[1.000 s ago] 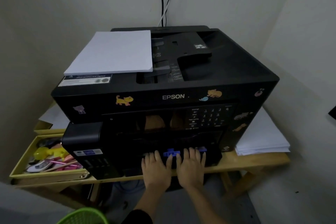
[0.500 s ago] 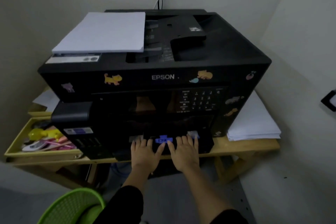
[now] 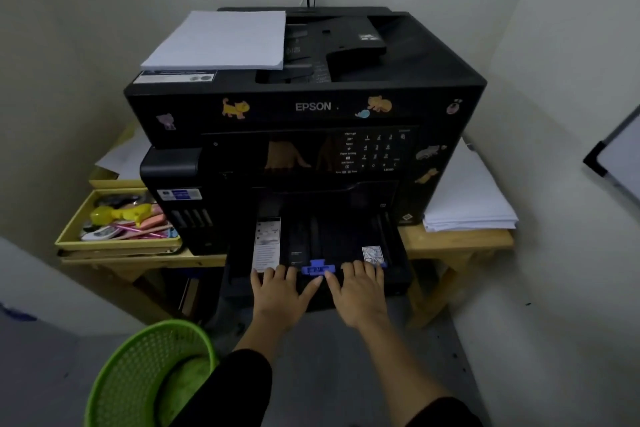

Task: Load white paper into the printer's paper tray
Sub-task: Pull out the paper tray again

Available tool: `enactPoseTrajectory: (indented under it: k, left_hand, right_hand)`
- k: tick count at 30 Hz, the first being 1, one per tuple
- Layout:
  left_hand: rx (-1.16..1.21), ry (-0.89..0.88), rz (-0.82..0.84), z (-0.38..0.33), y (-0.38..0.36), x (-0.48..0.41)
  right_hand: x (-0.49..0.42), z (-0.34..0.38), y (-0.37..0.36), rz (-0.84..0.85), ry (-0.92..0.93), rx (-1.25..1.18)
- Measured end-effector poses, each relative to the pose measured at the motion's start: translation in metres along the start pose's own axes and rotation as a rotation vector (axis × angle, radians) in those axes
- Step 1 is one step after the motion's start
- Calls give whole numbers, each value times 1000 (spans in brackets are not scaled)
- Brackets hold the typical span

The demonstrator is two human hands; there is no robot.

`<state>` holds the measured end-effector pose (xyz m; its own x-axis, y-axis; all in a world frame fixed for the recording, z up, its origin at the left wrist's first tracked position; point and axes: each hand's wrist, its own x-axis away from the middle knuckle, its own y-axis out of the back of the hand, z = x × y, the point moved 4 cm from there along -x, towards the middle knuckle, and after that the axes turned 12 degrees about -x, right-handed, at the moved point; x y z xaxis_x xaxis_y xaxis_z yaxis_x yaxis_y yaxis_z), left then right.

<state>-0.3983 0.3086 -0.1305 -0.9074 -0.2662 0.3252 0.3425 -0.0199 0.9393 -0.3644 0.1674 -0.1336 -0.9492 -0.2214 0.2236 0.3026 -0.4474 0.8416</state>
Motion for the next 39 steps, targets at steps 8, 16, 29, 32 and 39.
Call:
enactPoseTrajectory:
  k: [8, 16, 29, 32, 39]
  left_hand:
    - [-20, -48, 24, 1, -18, 45]
    - [37, -60, 28, 4, -31, 77]
    - [7, -98, -8, 6, -42, 108]
    - [-4, -112, -15, 6, -42, 111]
    - [-52, -129, -40, 6, -41, 113]
  right_hand:
    - [47, -8, -8, 21, -37, -6]
    - [83, -14, -18, -14, -26, -1]
    - [115, -17, -22, -44, -45, 10]
    - [116, -17, -22, -45, -49, 10]
    - [118, -13, -22, -92, -67, -6]
